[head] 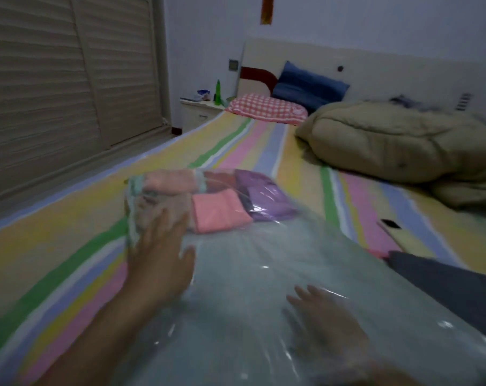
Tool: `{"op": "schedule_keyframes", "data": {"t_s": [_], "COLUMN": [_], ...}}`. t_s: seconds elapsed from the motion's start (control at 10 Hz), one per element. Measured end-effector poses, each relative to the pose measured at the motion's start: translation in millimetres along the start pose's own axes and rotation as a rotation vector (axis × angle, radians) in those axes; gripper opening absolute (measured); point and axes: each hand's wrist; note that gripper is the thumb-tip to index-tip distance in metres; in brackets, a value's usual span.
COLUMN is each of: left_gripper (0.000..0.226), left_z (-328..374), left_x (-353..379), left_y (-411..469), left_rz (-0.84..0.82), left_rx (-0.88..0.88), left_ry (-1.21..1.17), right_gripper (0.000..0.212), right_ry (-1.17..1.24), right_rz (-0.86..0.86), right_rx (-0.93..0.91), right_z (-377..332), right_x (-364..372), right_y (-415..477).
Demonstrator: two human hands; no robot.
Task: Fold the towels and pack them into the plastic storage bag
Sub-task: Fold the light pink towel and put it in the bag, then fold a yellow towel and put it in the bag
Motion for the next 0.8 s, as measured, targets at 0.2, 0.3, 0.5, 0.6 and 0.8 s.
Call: {"op": "schedule_keyframes", "data": {"t_s": [0.2,0.3,0.5,0.6,0.8], "left_gripper": [0.073,0.069,0.087,0.077,0.054], "left_z": [131,152,101,98,164], "left_x": [82,119,142,137,129], "left_y": [-105,-139,-169,-169,-188], "left_rz": [-0.249,-0.294,-0.358,-0.193,0.033], "left_rx": [0.454,0.536,0.421,0.356,0.278], "left_ry": [0.146,0.161,0.3,0.487,0.582], "right_gripper": [0.059,0.03,0.048,0.055,0.019], "right_ry": [0.071,0.218,0.244,0.233,0.177], "right_rz": [-0.014,0.066,0.177,0.09,0.304], "right_rx": [0.202,0.083,0.116,0.147,0.211], "right_z": [-12,9,57,74,77], "right_x": [-139,-166,-181,-185,-190], "right_y": [-27,-32,-111,-135,-156]}}
Point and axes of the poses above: each hand's wrist, its own y-axis towards the middle knuckle, its own x-axis out of the palm, z = x × y, and after that the axes turned 1 degree about -z, right-handed
